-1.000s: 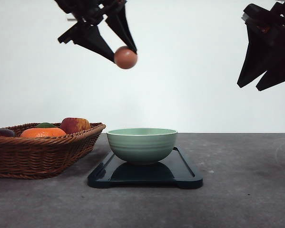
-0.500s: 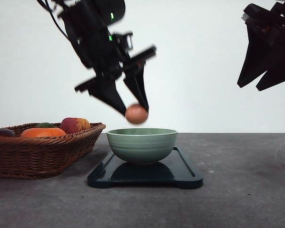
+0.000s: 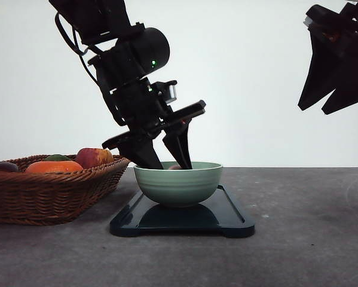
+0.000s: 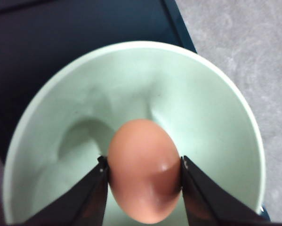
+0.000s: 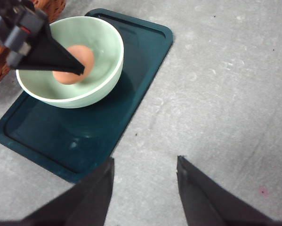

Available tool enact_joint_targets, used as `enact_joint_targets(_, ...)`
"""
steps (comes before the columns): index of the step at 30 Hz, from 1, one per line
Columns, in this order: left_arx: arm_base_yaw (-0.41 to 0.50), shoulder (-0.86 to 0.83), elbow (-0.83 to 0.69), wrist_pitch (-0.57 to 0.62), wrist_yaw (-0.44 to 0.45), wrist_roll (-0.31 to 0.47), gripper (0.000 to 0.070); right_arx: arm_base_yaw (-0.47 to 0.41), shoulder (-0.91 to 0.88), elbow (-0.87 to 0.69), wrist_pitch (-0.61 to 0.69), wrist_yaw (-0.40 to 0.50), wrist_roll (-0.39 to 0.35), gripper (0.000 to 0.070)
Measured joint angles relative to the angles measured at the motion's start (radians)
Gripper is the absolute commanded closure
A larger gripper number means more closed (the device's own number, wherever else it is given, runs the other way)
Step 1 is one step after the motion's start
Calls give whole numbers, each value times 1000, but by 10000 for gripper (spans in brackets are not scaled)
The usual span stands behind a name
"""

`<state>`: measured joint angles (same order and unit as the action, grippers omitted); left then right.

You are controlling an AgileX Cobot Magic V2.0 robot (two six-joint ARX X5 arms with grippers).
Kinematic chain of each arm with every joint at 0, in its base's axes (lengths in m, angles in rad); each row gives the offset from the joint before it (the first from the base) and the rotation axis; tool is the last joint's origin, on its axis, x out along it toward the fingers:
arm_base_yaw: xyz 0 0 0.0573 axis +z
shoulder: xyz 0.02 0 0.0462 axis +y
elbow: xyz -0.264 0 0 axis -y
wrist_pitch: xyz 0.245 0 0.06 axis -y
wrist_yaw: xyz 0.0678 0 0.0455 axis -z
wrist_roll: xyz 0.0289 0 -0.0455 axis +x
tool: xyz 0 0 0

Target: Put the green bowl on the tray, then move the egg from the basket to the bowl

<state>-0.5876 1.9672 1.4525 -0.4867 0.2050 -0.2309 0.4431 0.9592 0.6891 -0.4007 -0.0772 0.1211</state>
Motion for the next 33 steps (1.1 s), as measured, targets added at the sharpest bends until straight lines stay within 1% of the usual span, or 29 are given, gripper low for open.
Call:
enact_joint_targets(9, 0, 25, 0, 26, 0, -2, 592, 0, 0, 0, -3, 0, 0, 438)
enact_joint_targets(11, -2, 26, 0, 37, 0, -2, 552, 0, 0, 0, -3, 0, 0, 438)
enact_joint_targets(12, -3, 27, 0, 42, 0, -3, 506, 0, 0, 0, -3, 0, 0, 438)
enact_joint_targets(14, -5, 28, 0, 49, 0, -9, 446, 0, 0, 0, -3, 0, 0, 438)
enact_joint_targets(16, -6, 29, 0, 49, 1, -13, 429, 0, 0, 0, -3, 0, 0, 438)
enact_joint_targets(20, -6, 29, 8, 18, 12, -21, 426, 0, 0, 0, -3, 0, 0, 438)
enact_joint_targets(21, -6, 29, 14, 2, 15, -21, 414, 0, 0, 0, -3, 0, 0, 438)
enact_joint_targets(24, -7, 29, 36, -29, 23, -22, 328, 0, 0, 0, -3, 0, 0, 438)
enact_joint_targets(25, -8, 29, 45, -36, 23, -22, 312, 0, 0, 0, -3, 0, 0, 438)
enact_joint_targets(33, -25, 29, 141, -83, 25, -22, 308, 0, 0, 0, -9, 0, 0, 438)
